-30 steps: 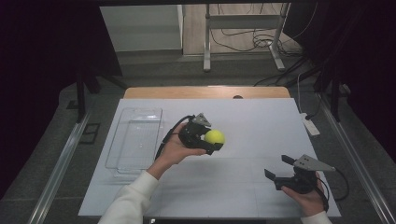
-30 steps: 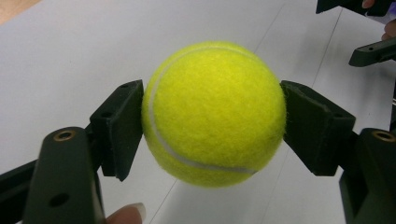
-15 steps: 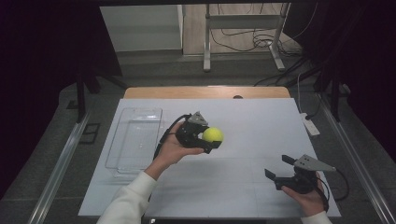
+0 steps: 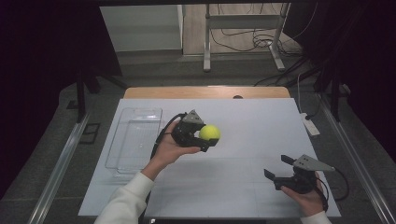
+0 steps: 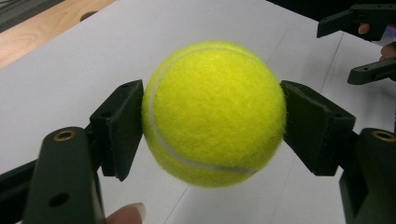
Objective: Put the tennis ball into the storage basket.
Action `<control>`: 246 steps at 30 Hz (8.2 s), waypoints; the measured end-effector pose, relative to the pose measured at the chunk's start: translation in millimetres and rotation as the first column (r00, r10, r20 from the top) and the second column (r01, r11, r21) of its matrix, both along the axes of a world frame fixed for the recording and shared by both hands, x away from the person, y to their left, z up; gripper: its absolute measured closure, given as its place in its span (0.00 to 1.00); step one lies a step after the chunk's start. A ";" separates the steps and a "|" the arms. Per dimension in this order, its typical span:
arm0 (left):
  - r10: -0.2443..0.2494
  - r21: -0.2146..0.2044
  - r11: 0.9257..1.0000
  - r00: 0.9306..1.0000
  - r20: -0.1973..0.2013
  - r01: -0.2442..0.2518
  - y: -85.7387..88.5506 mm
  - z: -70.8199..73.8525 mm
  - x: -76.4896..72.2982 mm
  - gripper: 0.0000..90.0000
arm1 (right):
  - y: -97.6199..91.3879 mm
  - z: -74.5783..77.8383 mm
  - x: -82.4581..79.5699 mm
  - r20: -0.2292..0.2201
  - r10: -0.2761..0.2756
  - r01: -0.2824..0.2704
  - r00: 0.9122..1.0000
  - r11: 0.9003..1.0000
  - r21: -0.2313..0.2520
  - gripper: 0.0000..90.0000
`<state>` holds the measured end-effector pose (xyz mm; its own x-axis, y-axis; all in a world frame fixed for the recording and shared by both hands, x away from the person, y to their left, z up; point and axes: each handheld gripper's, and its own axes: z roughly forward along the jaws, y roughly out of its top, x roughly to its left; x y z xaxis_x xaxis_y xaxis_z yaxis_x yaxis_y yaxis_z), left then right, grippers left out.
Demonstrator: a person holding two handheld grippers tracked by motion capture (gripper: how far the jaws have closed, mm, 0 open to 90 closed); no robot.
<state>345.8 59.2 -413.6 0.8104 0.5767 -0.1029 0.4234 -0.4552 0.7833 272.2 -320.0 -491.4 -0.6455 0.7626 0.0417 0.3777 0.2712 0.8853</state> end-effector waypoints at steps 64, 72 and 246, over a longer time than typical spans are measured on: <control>0.094 -0.096 0.992 0.993 0.077 -0.087 36.7 15.4 -5.5 0.30 | -0.6 0.4 0.1 0.000 -0.007 0.007 1.000 1.000 -0.008 0.11; 0.110 -0.107 0.989 0.991 0.082 -0.101 41.9 17.1 -5.4 0.30 | -0.7 0.5 0.3 0.002 -0.008 0.008 1.000 1.000 -0.008 0.11; 0.540 -0.119 0.839 0.839 0.066 -0.530 206.4 11.3 13.8 0.30 | 6.4 -2.7 4.2 -0.005 -0.010 0.010 1.000 1.000 -0.020 0.12</control>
<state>359.6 265.6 -402.3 0.3867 0.9148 -0.1165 0.5029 -0.1033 0.8582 276.3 -313.6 -494.1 -0.6373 0.7700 0.0291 0.3846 0.2851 0.8779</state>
